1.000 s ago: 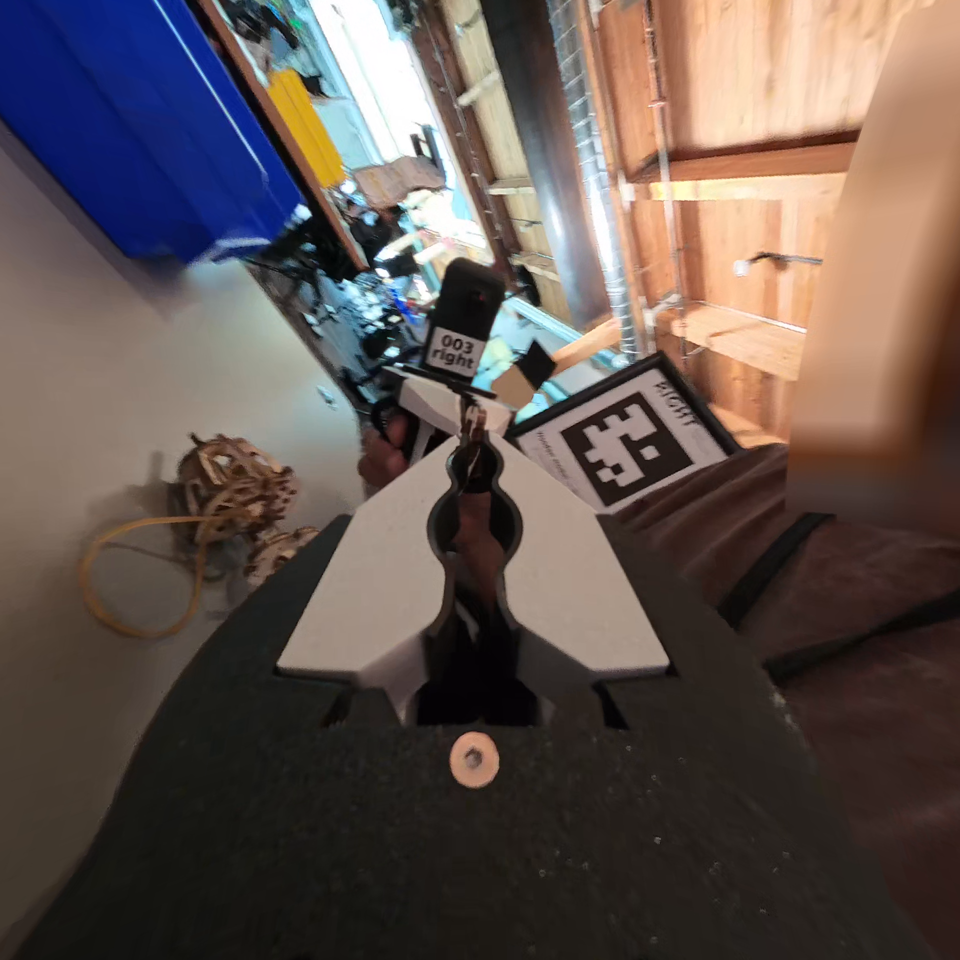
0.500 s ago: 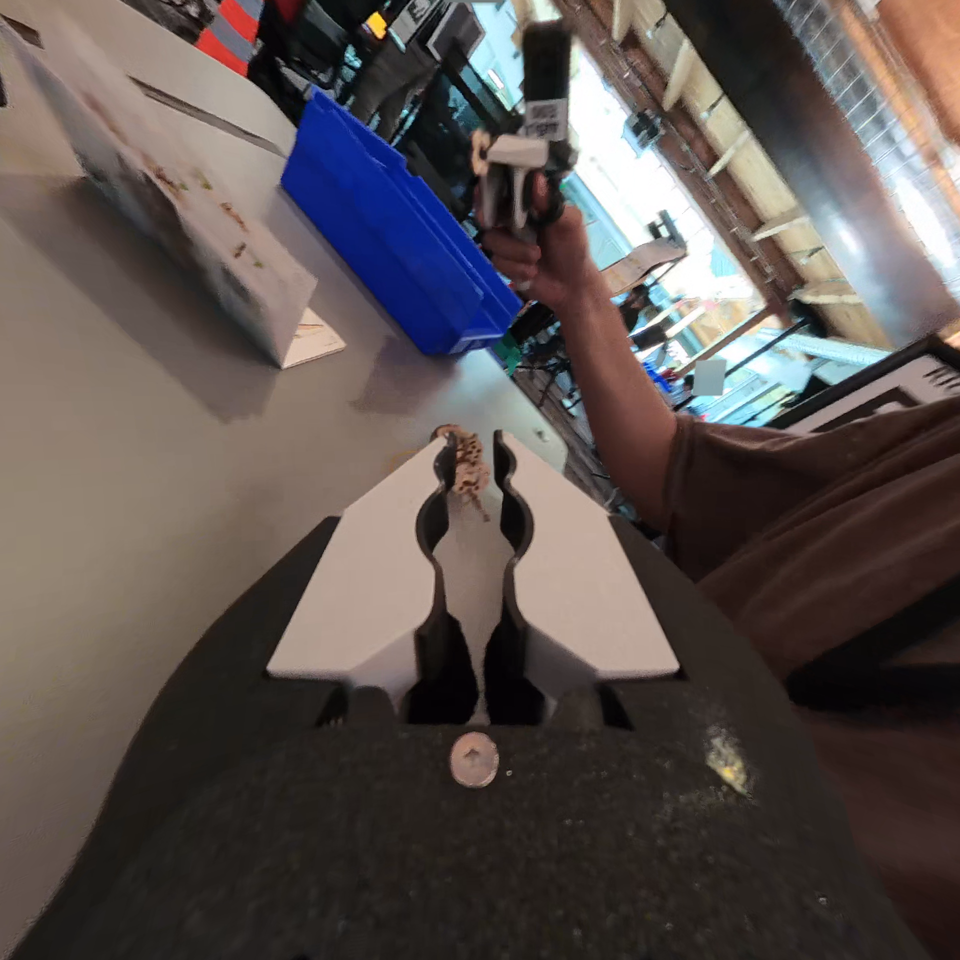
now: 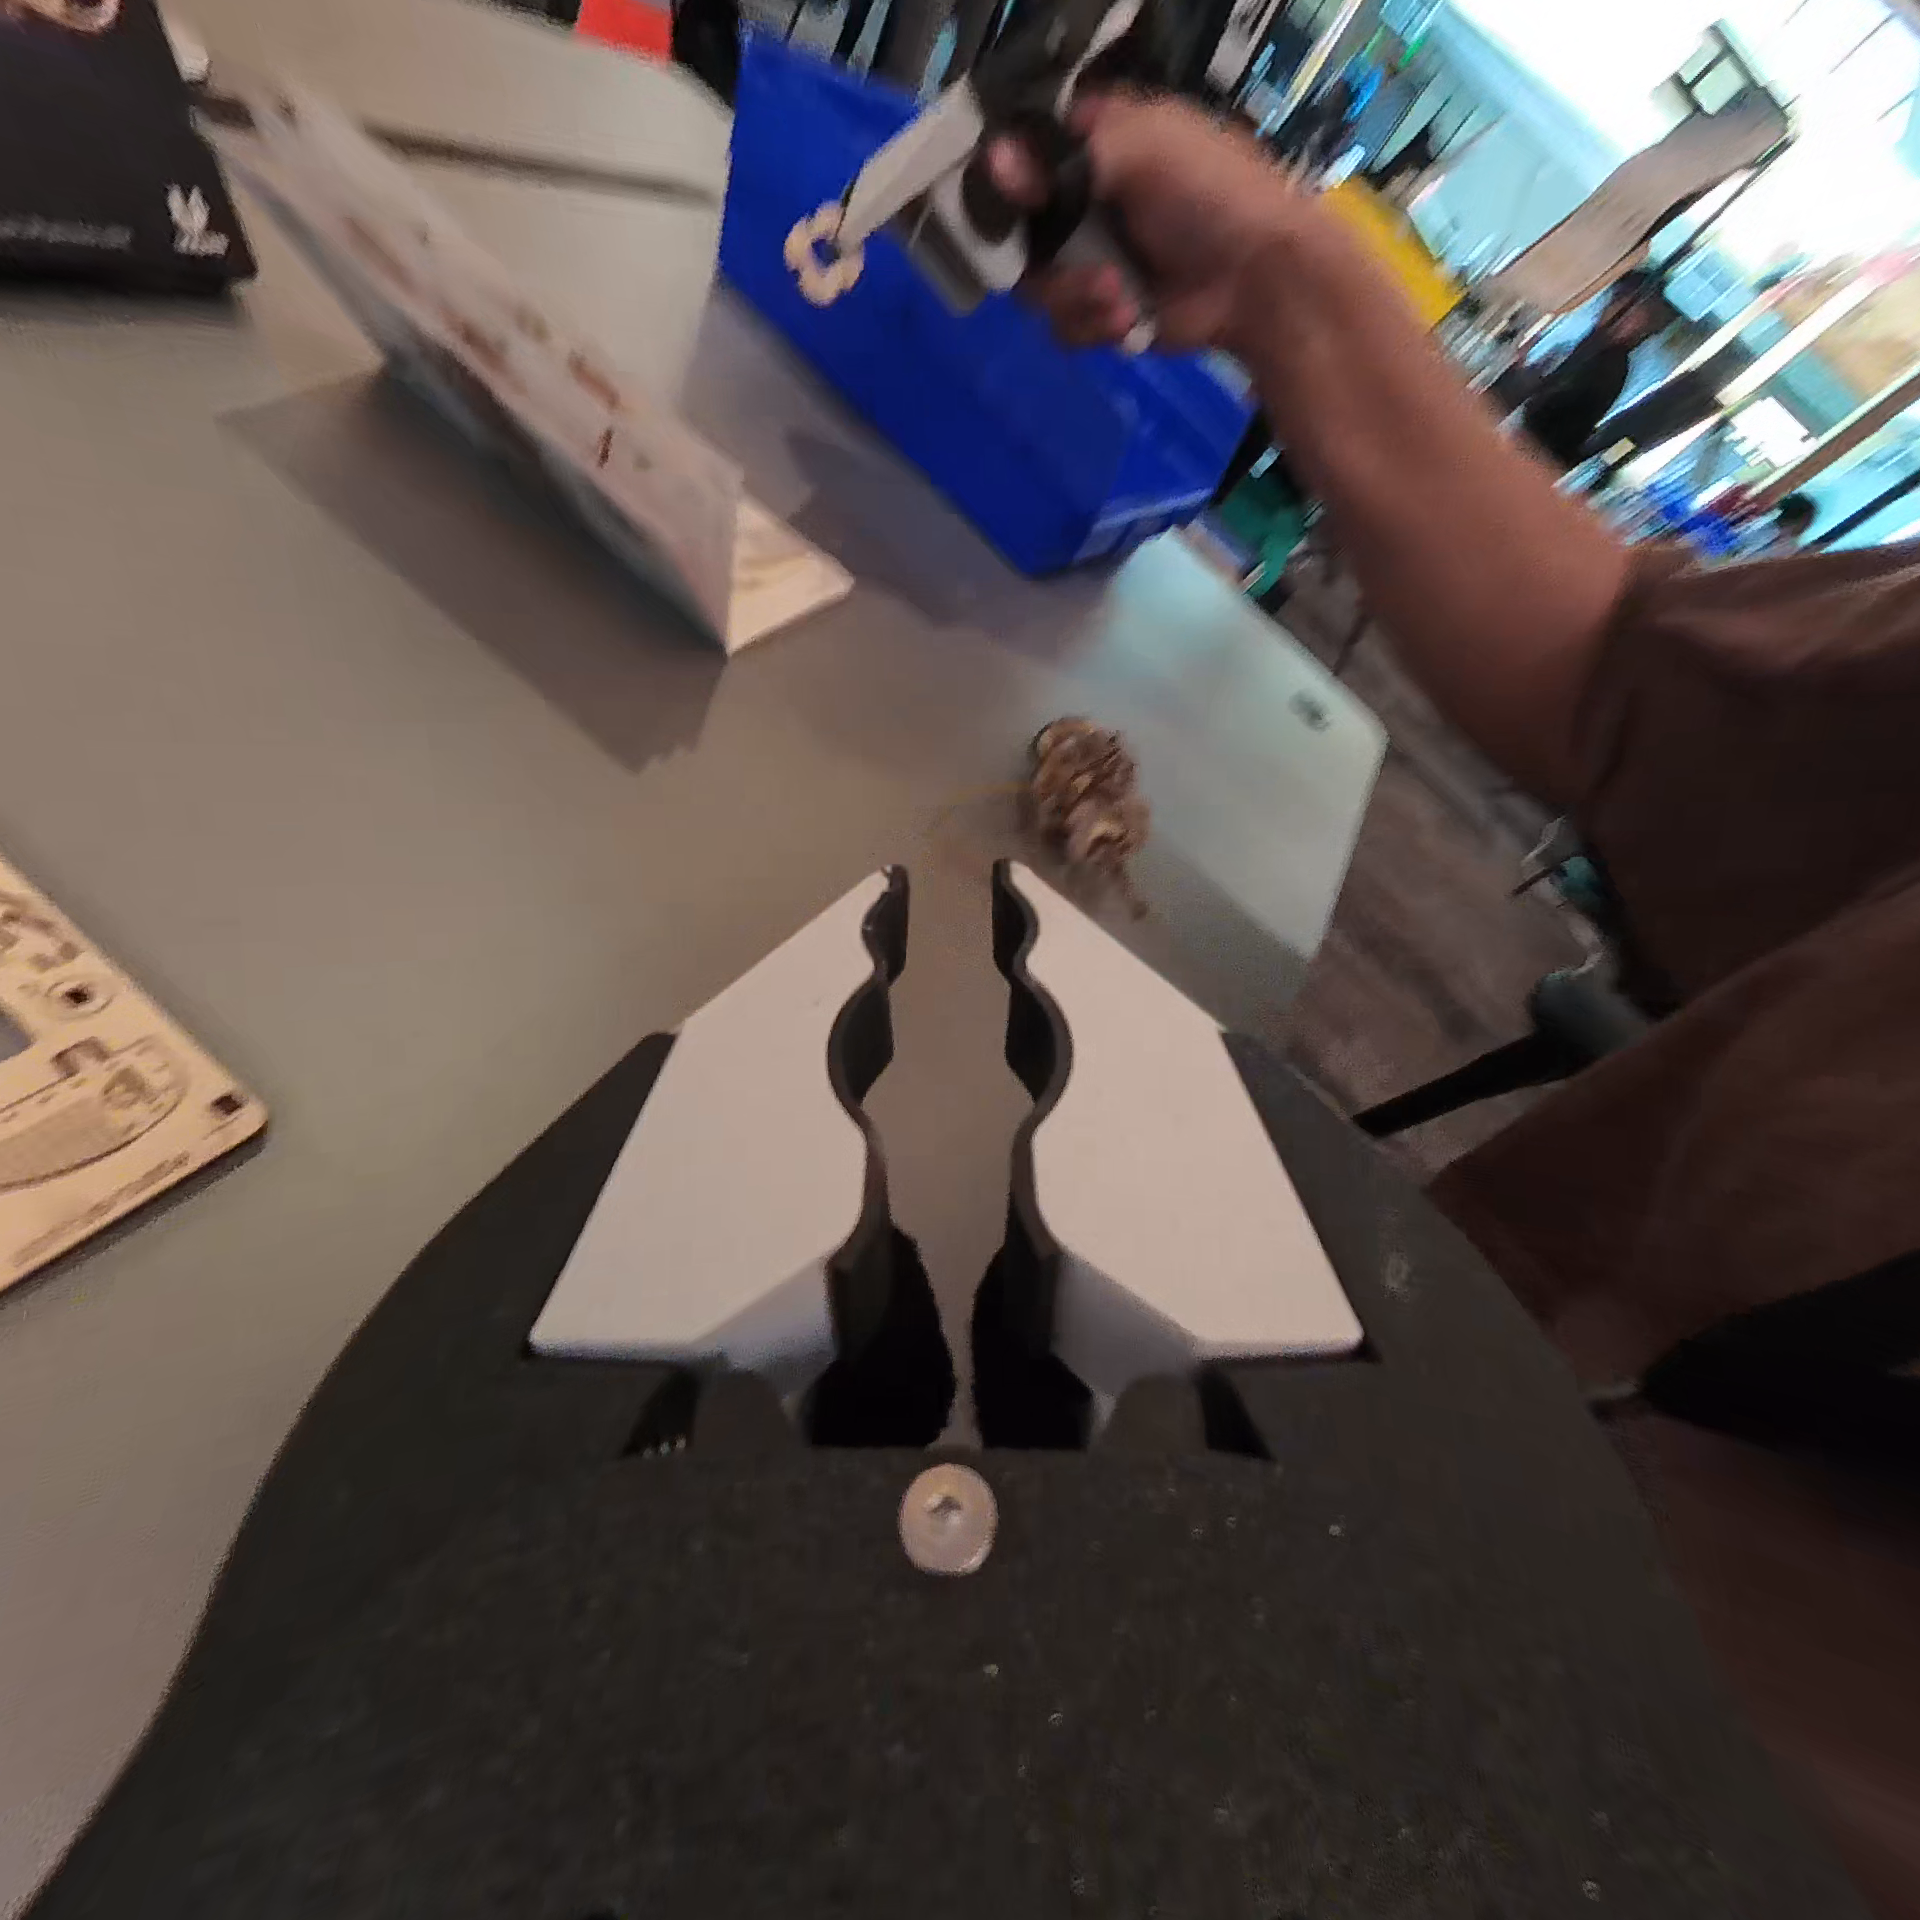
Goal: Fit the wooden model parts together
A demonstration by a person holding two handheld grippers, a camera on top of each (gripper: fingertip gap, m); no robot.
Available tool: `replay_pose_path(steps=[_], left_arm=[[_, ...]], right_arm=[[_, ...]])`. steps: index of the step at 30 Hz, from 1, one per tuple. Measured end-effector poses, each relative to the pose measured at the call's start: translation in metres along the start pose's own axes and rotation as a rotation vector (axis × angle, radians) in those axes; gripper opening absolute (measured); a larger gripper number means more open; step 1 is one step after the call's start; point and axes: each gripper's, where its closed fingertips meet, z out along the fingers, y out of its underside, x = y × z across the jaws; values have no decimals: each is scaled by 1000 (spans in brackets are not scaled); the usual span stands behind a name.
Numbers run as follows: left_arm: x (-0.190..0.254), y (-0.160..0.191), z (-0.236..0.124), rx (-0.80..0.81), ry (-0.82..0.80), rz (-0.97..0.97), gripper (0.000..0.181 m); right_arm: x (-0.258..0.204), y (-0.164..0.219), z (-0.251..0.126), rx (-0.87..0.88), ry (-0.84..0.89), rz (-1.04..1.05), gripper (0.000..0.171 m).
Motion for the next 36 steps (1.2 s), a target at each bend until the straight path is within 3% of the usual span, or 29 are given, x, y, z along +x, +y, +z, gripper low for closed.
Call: replay_pose_path(steps=[5,14,36], left_arm=[[-34,31,8,-166,-199,33,14],[-18,19,8,-90,-55,-96,14],[-22,20,7,-98,-82,-68,14]], right_arm=[[4,8,4,-53,1,22,3],[8,10,6,-73,5,67,3],[4,3,4,-15,39,32,3]])
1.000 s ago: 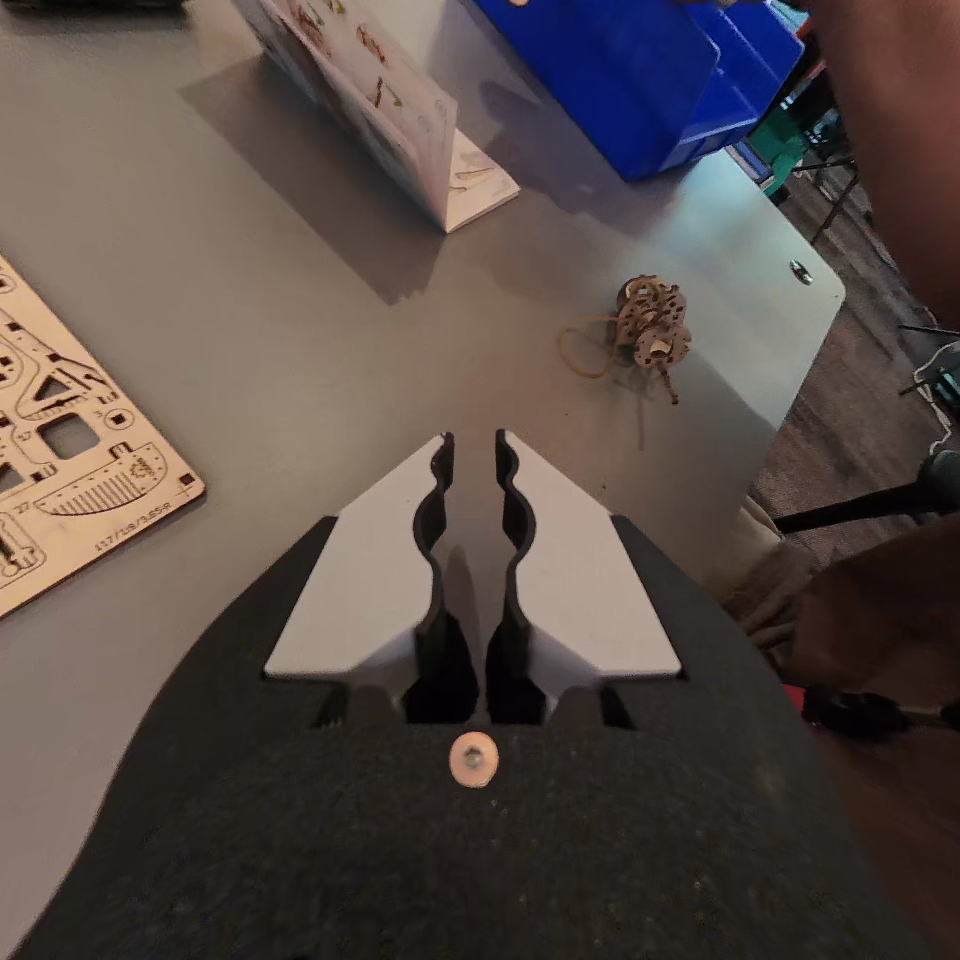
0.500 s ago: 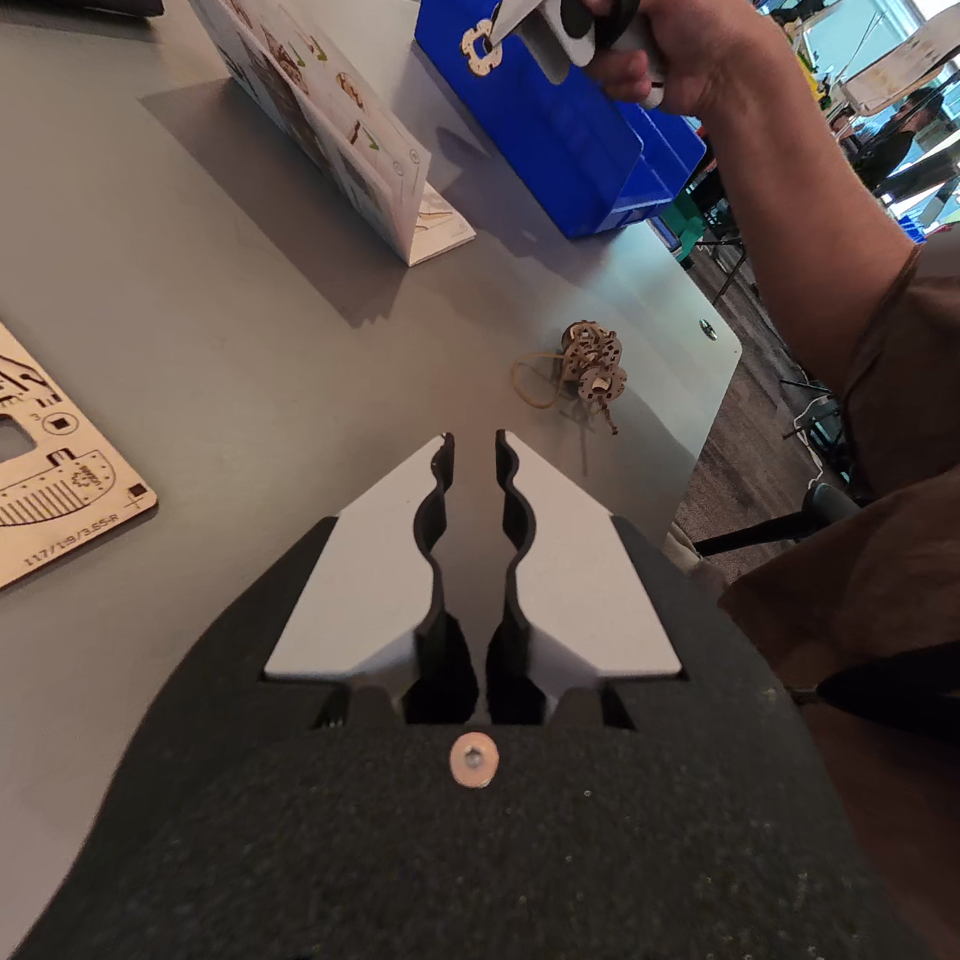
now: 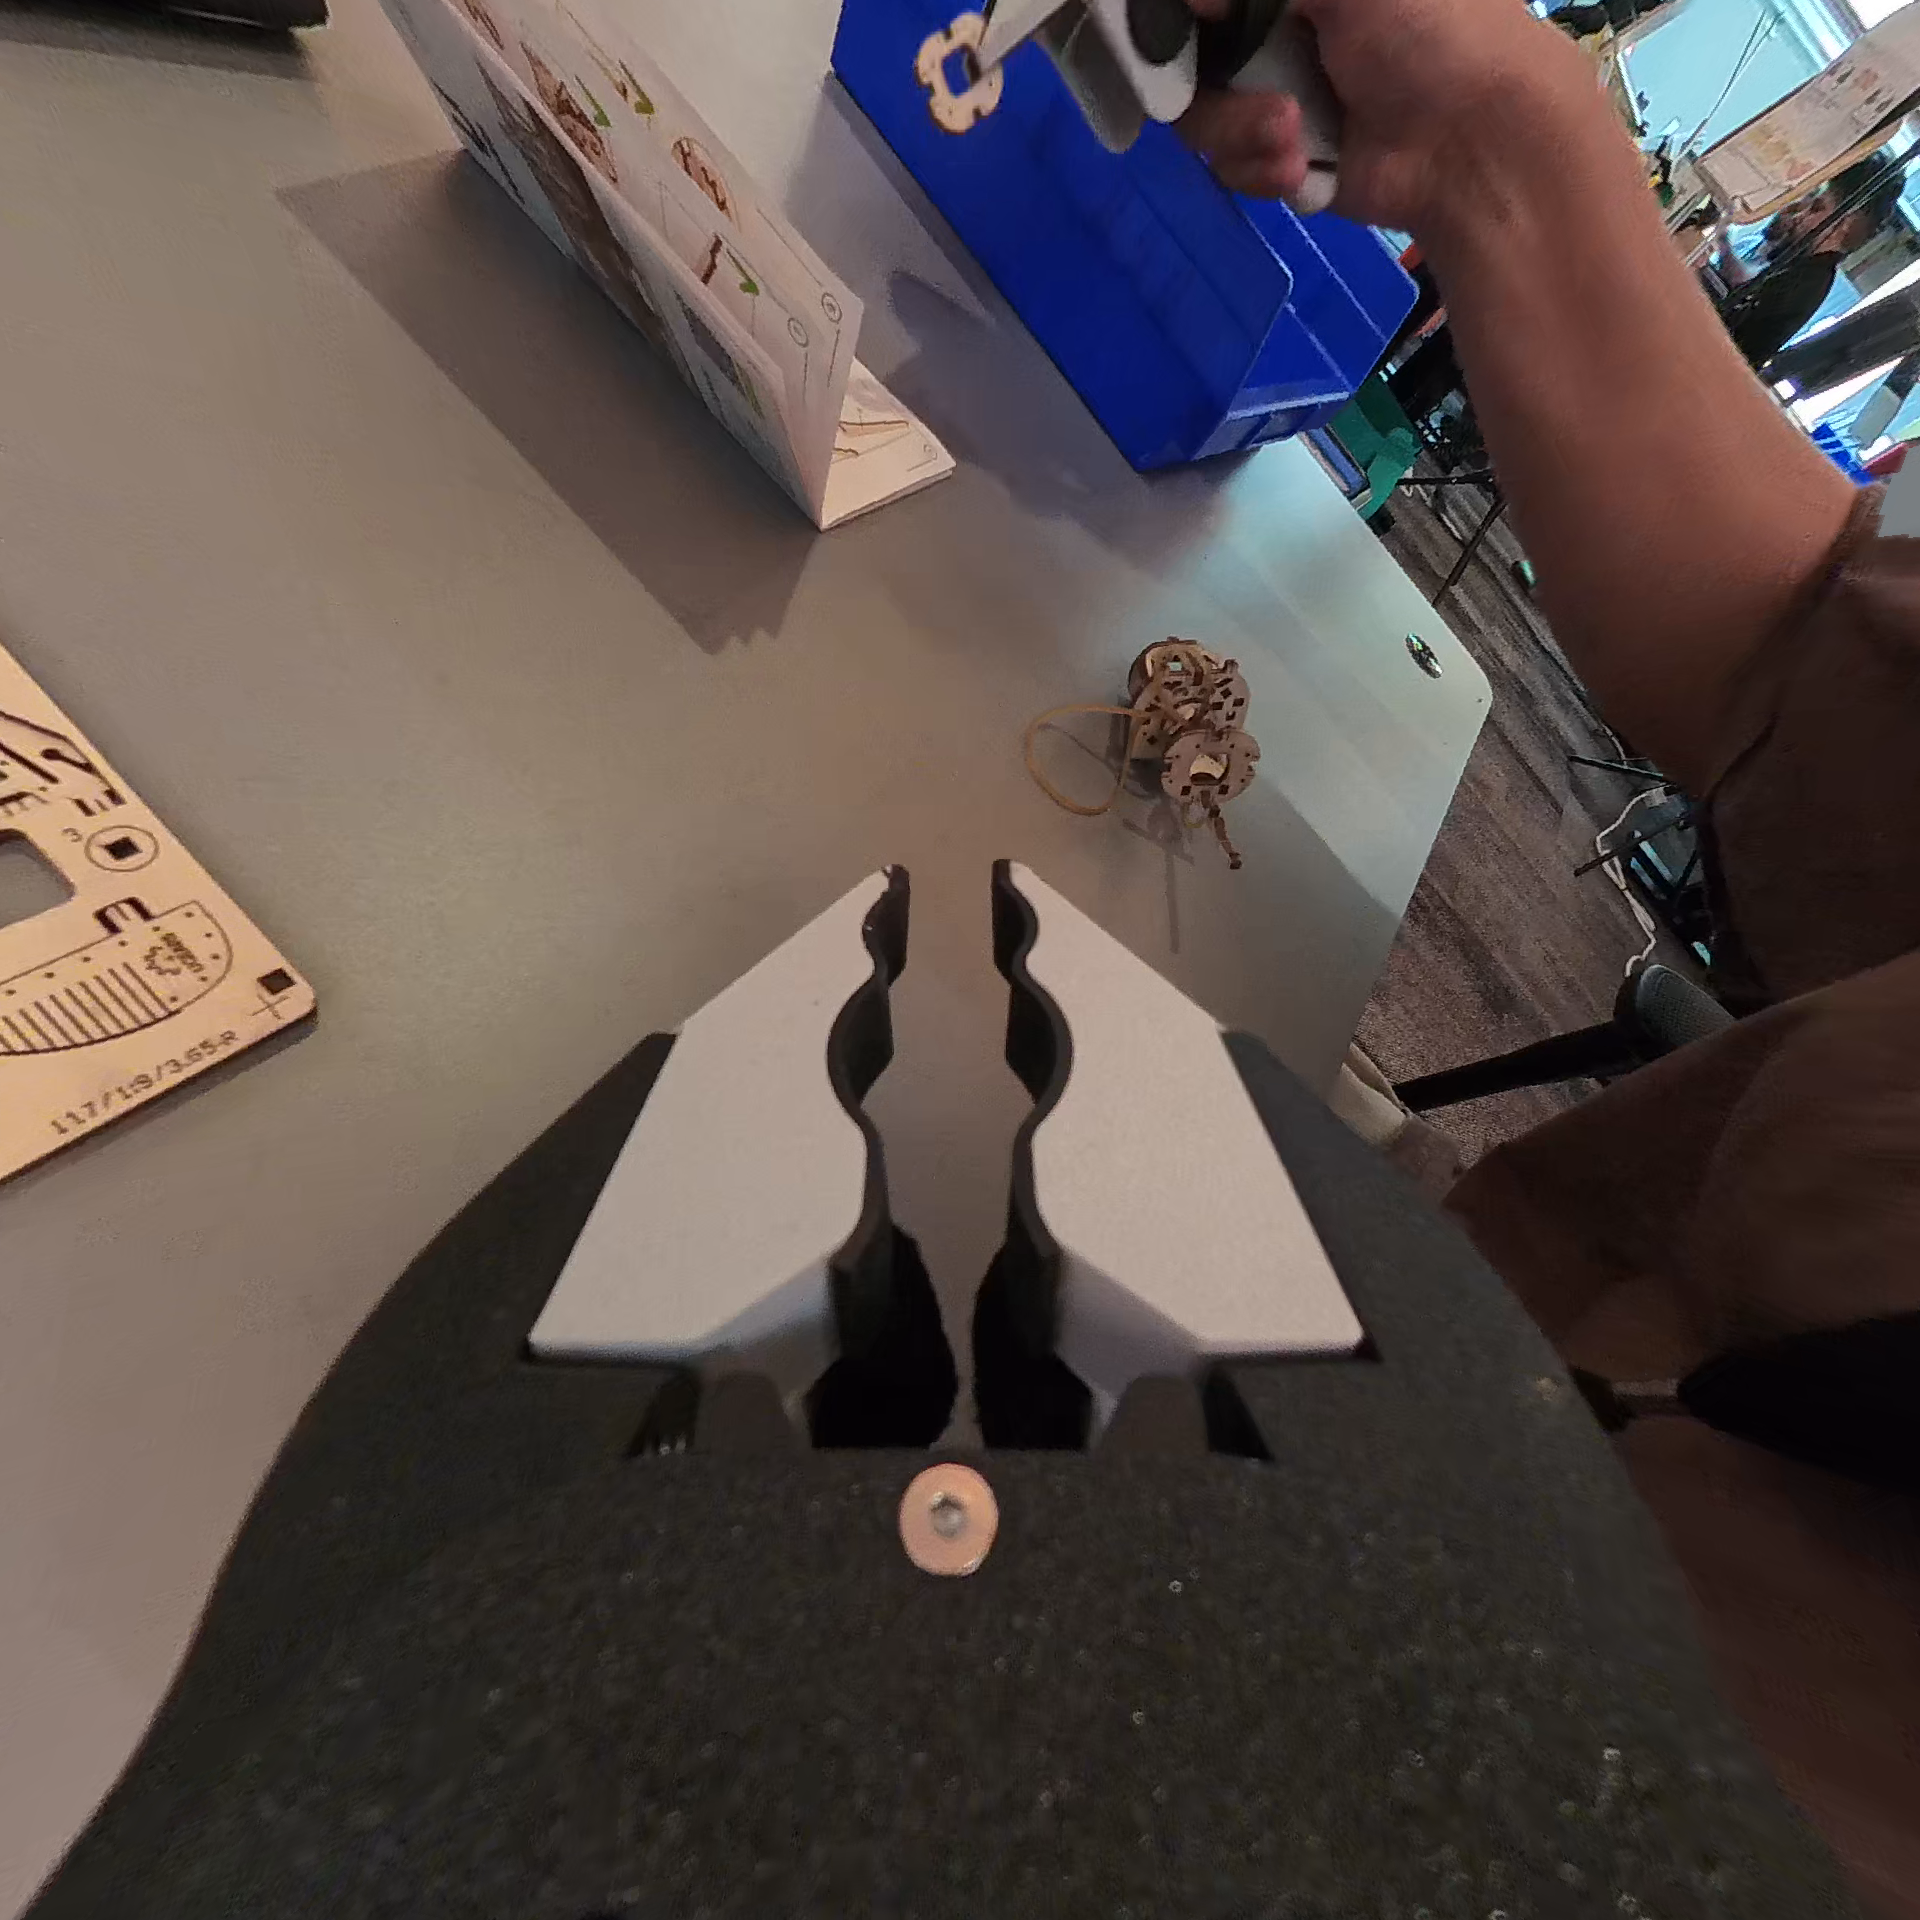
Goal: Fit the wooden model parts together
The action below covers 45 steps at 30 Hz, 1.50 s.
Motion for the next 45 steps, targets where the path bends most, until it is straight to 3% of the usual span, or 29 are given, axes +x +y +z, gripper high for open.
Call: replay_pose_path(steps=[4,10,14,19,24,30,35,45], left_arm=[[-4,0,1,-8,-36,39,14],[8,-1,1,4,-30,82,14],[18,0,0,15,-17,104,14],[30,5,4,4,-19,157,14],[26,7,8,-18,-84,236,13],[23,10,13,-40,-91,236,13],[21,13,16,-57,-90,258,13],[-11,-15,12,98,-72,282,14]], right_arm=[[-61,6,6,134,-36,-193,3],[-123,43,14,374,128,-404,3],[-143,62,7,523,118,-282,3],[-155,65,-9,647,-80,-91,3],[-144,70,-17,702,-125,-21,2],[-76,63,26,503,-56,-1,2],[-35,35,65,358,80,-249,3],[-18,21,75,419,98,-404,3]])
